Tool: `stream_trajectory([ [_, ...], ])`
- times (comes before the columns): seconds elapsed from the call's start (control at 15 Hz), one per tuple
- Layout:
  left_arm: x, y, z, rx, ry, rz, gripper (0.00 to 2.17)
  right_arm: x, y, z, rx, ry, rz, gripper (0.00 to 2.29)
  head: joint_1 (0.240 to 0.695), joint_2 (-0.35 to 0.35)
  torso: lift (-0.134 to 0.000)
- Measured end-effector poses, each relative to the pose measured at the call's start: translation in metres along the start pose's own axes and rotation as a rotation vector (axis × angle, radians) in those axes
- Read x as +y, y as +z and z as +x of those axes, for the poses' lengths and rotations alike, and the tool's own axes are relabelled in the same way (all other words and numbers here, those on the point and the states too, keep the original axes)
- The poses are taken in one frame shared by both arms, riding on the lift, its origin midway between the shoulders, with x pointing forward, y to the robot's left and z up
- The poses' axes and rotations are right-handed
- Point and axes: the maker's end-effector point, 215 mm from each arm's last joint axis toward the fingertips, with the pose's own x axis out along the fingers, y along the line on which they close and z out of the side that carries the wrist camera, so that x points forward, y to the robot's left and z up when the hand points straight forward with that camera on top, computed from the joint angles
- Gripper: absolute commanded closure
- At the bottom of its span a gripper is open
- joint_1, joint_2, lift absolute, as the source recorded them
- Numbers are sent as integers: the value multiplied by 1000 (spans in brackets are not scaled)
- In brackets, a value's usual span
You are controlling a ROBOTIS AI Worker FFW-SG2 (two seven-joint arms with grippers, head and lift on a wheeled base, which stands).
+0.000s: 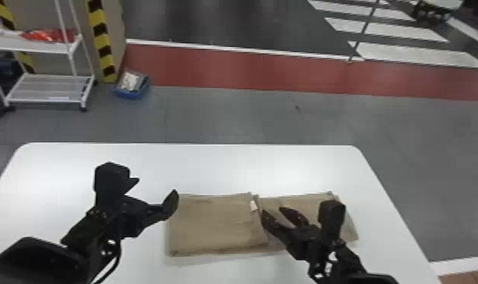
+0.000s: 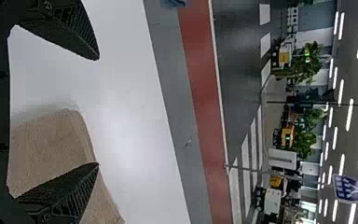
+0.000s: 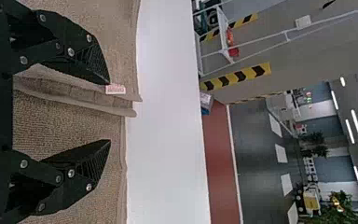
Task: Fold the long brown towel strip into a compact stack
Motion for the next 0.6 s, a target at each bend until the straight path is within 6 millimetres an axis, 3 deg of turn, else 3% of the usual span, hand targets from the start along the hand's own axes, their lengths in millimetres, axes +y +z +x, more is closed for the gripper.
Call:
stream_trajectory([
  [0.2, 21, 3, -10, -56, 27, 10, 90, 3, -14, 3, 71, -24, -4, 529, 695, -120, 0],
  [0.27, 24, 3, -12, -65, 31, 12, 90, 6, -16, 6, 89, -21, -7, 626, 695, -113, 0],
  [0.6, 30, 2, -16, -96, 29, 15, 93, 16, -14, 21, 139, -19, -21, 707, 695, -85, 0],
])
